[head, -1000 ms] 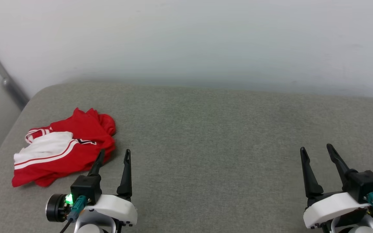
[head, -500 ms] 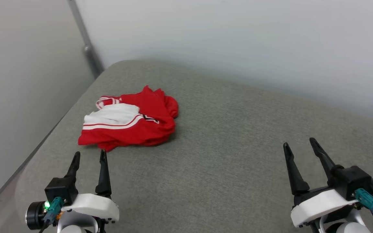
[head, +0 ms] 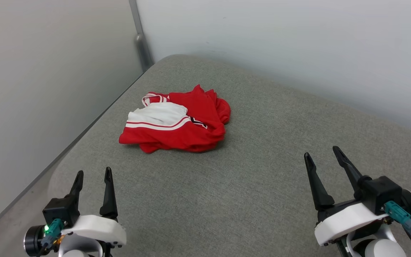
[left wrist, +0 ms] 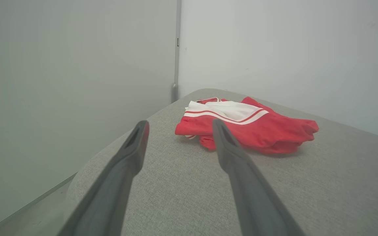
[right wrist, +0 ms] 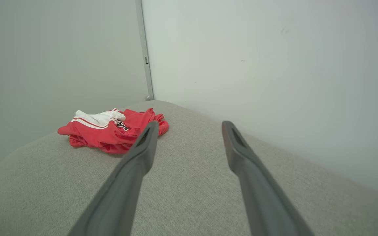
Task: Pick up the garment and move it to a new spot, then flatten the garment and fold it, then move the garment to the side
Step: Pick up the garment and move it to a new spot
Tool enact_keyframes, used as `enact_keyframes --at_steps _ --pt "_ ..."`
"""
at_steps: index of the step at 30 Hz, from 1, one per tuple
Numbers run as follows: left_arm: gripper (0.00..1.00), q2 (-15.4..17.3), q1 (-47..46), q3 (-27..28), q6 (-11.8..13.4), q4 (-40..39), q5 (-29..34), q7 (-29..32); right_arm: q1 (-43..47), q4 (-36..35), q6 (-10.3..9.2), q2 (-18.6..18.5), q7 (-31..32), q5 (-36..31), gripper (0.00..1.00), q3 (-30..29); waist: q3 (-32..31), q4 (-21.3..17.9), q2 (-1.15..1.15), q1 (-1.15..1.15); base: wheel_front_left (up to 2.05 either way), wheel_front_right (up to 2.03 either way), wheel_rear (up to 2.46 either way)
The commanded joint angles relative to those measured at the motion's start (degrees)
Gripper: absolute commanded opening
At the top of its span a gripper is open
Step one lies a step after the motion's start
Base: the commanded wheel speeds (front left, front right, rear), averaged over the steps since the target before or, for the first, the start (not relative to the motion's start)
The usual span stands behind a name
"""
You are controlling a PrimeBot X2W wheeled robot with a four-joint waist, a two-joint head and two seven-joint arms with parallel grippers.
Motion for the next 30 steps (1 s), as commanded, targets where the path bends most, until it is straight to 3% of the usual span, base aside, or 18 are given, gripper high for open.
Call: enact_keyframes --at_steps 1,12,16,23,30 --pt "1.00 -0.26 -1.23 -0.14 -0.31 0.42 0.13 -0.15 -0.31 -0.17 -0.02 0.08 0.00 -0.26 1.00 -0.04 0.20 -0.06 0.00 0.00 0.00 0.00 0.00" --pt "1.00 2.16 -18.80 -0.84 -2.79 3.31 -2.33 2.36 -4.55 -3.46 -0.02 -1.35 2.50 -0.90 1.00 1.24 7.96 -5.90 0.00 0.00 0.00 0.00 0.00" --pt "1.00 5.72 -29.13 -0.09 -3.71 6.52 -4.58 7.00 -6.65 -4.50 -0.02 -2.31 2.83 -1.25 1.00 2.23 12.23 -10.07 0.00 0.00 0.00 0.00 0.00" --pt "1.00 13.73 -40.68 -1.52 -5.02 14.52 -10.13 23.49 -10.00 -4.98 -0.02 -3.09 3.05 -0.25 1.00 2.86 19.47 -16.72 0.00 0.00 0.00 0.00 0.00" --pt "1.00 22.01 -40.48 -6.59 -5.08 20.43 -19.88 42.59 -12.74 -2.47 -0.02 -2.74 1.32 0.42 1.00 3.17 24.33 -21.04 0.00 0.00 0.00 0.00 0.00"
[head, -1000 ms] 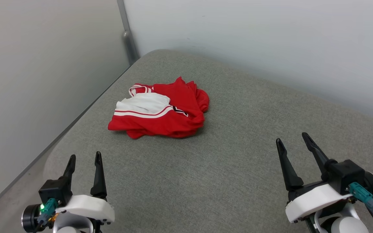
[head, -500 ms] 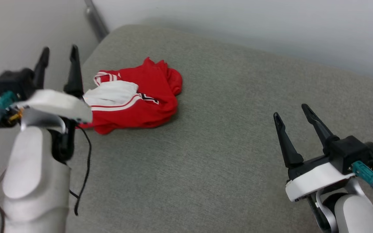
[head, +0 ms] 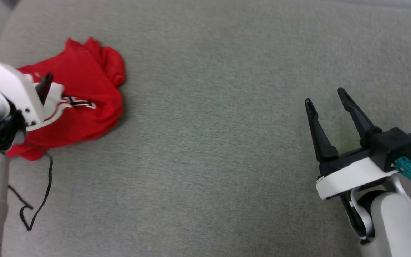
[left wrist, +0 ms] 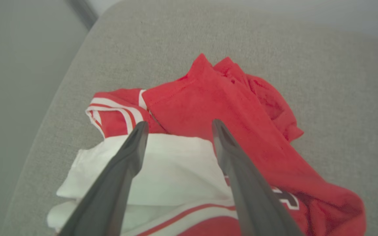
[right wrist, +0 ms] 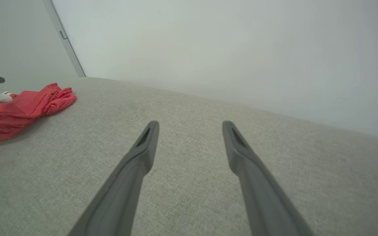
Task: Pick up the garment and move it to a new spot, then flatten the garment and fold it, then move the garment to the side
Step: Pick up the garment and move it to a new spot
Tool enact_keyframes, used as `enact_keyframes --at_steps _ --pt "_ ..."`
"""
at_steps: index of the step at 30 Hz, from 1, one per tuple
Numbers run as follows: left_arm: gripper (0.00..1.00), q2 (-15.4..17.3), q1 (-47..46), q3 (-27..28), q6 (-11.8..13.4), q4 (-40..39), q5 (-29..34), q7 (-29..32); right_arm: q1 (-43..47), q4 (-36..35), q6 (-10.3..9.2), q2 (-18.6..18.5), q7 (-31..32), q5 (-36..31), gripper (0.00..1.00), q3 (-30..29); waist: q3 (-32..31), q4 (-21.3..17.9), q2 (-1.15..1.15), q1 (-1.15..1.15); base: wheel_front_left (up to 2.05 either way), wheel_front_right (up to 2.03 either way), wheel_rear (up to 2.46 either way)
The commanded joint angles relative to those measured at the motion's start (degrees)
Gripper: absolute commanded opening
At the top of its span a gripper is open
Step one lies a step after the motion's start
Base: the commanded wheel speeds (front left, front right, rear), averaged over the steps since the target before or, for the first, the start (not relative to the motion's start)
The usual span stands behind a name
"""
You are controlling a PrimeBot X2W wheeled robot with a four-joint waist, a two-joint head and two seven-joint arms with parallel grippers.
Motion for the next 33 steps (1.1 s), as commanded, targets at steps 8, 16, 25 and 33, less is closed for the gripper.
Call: enact_keyframes --at_steps 8,16,25,33 --pt "1.00 1.90 5.02 -1.15 0.43 7.54 -8.37 16.53 -2.89 3.00 -0.02 0.46 -2.05 0.55 1.00 0.44 4.86 -4.35 0.00 -0.01 0.00 0.00 0.00" --pt "0.00 1.86 5.33 -0.67 2.52 8.46 -7.42 11.68 -3.27 4.27 -0.02 0.13 -2.77 0.57 1.00 -0.65 2.77 -4.38 0.00 -0.01 0.00 0.00 0.00" --pt "0.00 3.48 0.90 -1.09 5.58 5.84 -0.82 -8.50 -0.13 5.28 -0.02 1.09 -3.54 0.88 1.00 -3.23 -6.30 -2.79 0.00 -0.01 0.00 0.00 0.00" --pt "0.00 0.29 -0.71 -3.32 7.18 1.27 3.47 -22.90 4.04 4.31 -0.02 2.21 -2.81 0.86 1.00 -5.53 -15.09 -3.38 0.00 -0.01 0.00 0.00 0.00"
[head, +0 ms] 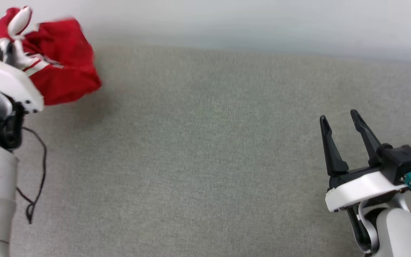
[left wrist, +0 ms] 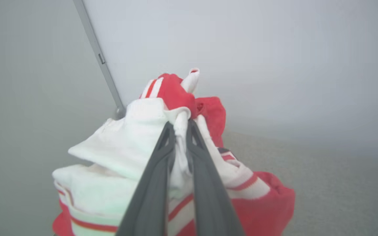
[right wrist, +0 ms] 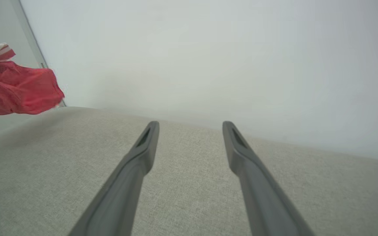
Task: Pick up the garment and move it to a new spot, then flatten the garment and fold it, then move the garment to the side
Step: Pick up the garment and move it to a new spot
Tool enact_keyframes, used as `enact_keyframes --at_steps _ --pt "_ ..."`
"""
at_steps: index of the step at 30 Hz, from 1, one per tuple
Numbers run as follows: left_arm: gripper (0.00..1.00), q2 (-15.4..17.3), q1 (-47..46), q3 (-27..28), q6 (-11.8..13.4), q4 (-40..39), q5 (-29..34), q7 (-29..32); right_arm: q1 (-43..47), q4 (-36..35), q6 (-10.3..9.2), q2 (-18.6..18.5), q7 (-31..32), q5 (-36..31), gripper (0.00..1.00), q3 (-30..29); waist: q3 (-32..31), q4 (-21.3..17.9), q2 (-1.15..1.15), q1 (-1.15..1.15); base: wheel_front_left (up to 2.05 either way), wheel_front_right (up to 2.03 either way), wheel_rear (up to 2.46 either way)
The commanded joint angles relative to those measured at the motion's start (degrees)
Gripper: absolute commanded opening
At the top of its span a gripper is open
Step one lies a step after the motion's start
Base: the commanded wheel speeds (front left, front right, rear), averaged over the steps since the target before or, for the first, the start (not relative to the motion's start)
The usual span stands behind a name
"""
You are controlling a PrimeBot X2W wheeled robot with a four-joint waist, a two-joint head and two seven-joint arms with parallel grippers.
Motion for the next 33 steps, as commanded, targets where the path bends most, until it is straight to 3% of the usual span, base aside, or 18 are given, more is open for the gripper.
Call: enact_keyframes --at_steps 1,10,18,26,33 --pt "0.00 -0.91 -0.34 -0.51 0.34 -0.97 0.71 -1.42 1.16 -0.74 -0.02 0.27 0.42 -0.29 1.00 -0.29 -3.70 -0.80 0.00 0.00 0.00 0.00 0.00" --pt "0.00 -9.96 4.17 -5.97 -0.83 -7.71 1.19 -6.51 5.68 -4.32 -0.02 0.78 3.32 -0.42 1.00 -1.19 -8.10 -7.32 0.00 0.00 0.00 0.00 0.00" --pt "0.00 -20.03 9.01 -14.60 -3.81 -13.31 0.34 -6.33 7.34 -7.51 -0.02 0.89 5.11 -0.40 1.00 -1.99 -6.39 -14.63 0.00 0.00 0.00 0.00 0.00" --pt "0.00 -22.47 18.26 -22.64 -4.63 -15.72 0.11 -2.42 7.74 -8.34 -0.02 0.93 4.75 1.36 1.00 -1.76 -2.45 -18.25 0.00 0.00 0.00 0.00 0.00" --pt "0.00 -21.02 26.55 -26.69 -4.29 -15.27 0.95 -0.35 6.50 -7.73 -0.02 0.92 3.94 1.88 1.00 -1.39 -0.22 -17.85 0.00 0.00 0.00 0.00 0.00"
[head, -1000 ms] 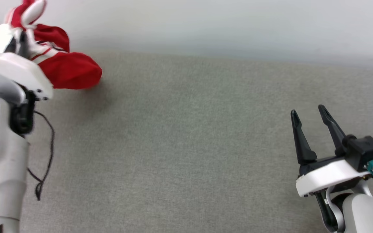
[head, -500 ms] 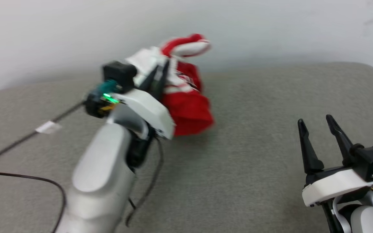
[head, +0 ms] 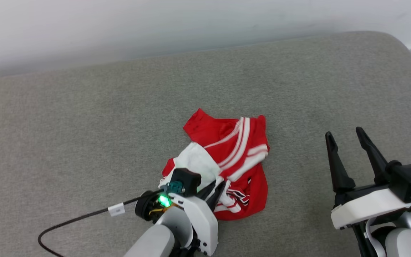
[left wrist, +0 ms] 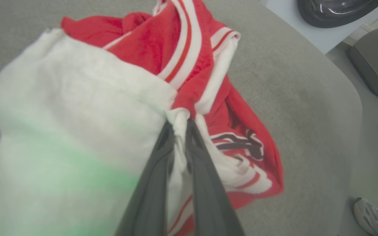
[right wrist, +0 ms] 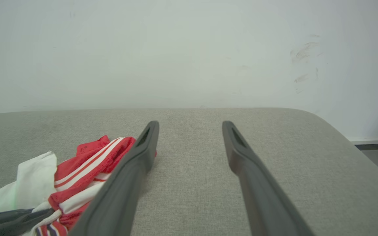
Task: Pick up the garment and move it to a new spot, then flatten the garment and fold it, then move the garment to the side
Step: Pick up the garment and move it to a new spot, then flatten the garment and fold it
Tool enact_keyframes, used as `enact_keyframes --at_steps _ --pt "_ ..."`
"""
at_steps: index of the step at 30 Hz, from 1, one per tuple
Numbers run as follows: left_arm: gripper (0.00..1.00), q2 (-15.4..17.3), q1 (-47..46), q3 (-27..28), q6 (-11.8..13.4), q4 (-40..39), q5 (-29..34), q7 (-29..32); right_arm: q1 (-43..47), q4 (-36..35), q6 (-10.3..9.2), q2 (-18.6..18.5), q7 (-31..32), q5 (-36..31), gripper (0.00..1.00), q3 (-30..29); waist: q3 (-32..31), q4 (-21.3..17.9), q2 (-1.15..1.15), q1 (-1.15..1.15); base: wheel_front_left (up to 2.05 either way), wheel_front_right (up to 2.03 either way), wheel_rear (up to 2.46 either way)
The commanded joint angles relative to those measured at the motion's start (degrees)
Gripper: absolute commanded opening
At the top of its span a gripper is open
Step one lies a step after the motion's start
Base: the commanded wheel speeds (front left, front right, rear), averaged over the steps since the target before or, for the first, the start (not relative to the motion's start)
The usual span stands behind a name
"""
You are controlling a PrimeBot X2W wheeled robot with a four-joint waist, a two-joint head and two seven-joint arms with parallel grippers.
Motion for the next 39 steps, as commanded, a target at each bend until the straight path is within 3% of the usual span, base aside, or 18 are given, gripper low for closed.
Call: enact_keyframes --at_steps 1,2,3,4,13,20,26,31,39 --pt "0.12 0.47 0.62 -0.06 0.20 -0.17 -0.19 0.09 -0.97 -0.09 -0.02 0.11 -0.35 0.32 1.00 -0.13 0.48 0.44 0.00 0.00 0.00 0.00 0.00" --pt "0.40 0.70 1.14 -0.52 0.15 -0.17 0.01 0.35 -1.24 -0.01 -0.02 0.11 -0.41 -0.01 1.00 -0.23 0.57 0.78 0.00 0.00 0.00 0.00 0.00" --pt "0.77 0.79 1.60 -0.66 0.10 -0.42 0.22 0.00 -1.25 0.14 -0.02 0.12 -0.55 -0.10 1.00 -0.07 0.38 1.14 0.00 0.00 0.00 0.00 0.00" --pt "1.00 0.64 1.99 -0.69 0.20 -0.89 0.18 -0.74 -1.16 0.27 -0.02 0.13 -0.60 0.10 1.00 -0.05 0.22 1.53 0.00 0.00 0.00 0.00 0.00" --pt "1.00 0.39 1.05 0.77 2.61 -8.39 2.65 -10.62 -0.42 0.92 -0.02 0.10 -0.07 -0.66 1.00 -0.48 -4.33 5.66 0.00 0.00 0.00 0.00 0.00" --pt "1.00 2.52 2.86 6.48 7.42 -12.30 1.97 -15.88 2.11 0.06 -0.02 0.09 1.32 -0.79 1.00 -1.38 -7.49 8.85 0.00 0.00 0.00 0.00 0.00" --pt "1.00 7.09 7.11 12.88 11.45 -13.44 1.06 -17.74 4.28 -0.22 -0.02 0.09 2.54 -1.00 1.00 -1.06 -9.18 9.75 0.00 0.00 0.00 0.00 0.00" --pt "1.00 10.74 11.85 14.93 12.50 -15.10 1.04 -18.02 6.80 -0.21 -0.02 0.10 3.13 -0.98 1.00 -0.83 -10.88 9.82 0.00 0.00 0.00 0.00 0.00" --pt "1.00 11.36 16.13 14.23 13.51 -18.28 0.92 -17.15 9.55 -1.80 -0.02 0.10 4.09 -0.45 1.00 -0.80 -11.38 9.46 0.00 0.00 0.00 0.00 0.00"
